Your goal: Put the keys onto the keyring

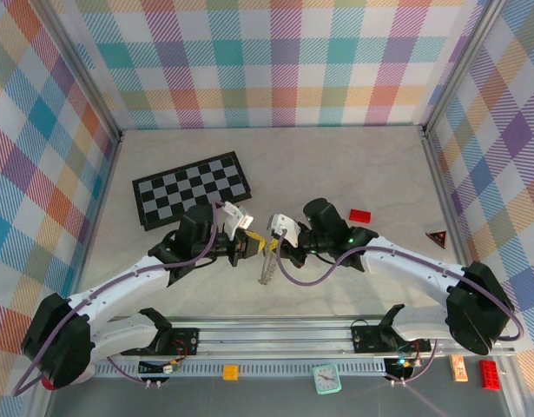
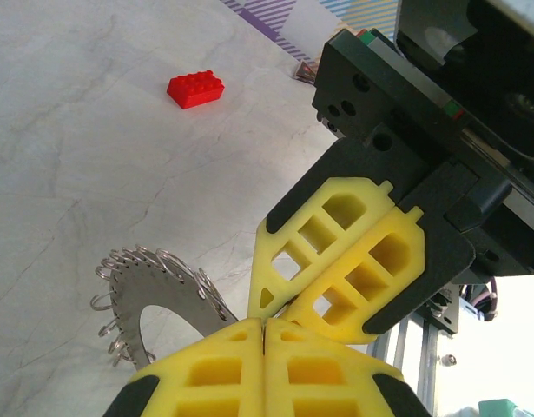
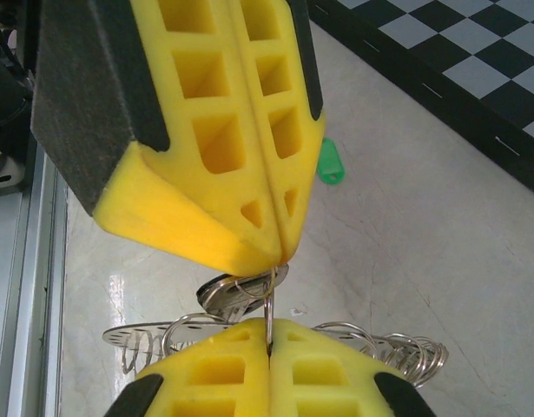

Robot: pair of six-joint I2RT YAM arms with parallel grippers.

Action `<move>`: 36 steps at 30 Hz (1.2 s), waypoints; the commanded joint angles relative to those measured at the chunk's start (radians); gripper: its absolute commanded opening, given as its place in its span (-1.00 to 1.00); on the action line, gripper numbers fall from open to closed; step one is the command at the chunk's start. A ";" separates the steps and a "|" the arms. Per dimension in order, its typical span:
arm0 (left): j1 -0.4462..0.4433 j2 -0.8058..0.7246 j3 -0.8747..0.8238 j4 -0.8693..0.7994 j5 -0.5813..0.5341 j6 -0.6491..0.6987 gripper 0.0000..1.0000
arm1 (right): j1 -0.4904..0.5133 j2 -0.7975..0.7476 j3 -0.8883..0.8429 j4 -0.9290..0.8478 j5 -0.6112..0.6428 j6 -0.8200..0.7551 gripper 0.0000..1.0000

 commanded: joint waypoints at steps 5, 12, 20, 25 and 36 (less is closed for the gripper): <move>0.008 0.019 -0.009 0.012 -0.018 -0.011 -1.00 | 0.008 -0.038 0.003 0.063 -0.050 0.020 -1.00; 0.008 0.018 -0.011 0.009 -0.034 -0.011 -1.00 | 0.008 -0.038 0.002 0.065 -0.060 0.025 -1.00; 0.008 0.012 -0.017 0.008 -0.056 -0.022 -1.00 | 0.008 -0.049 -0.009 0.066 -0.034 0.024 -1.00; 0.008 0.018 -0.022 0.010 -0.060 -0.038 -1.00 | 0.008 -0.058 -0.012 0.076 -0.018 0.024 -1.00; 0.009 -0.054 -0.012 -0.091 -0.130 0.014 -0.48 | 0.008 -0.058 -0.040 0.121 -0.003 0.030 -1.00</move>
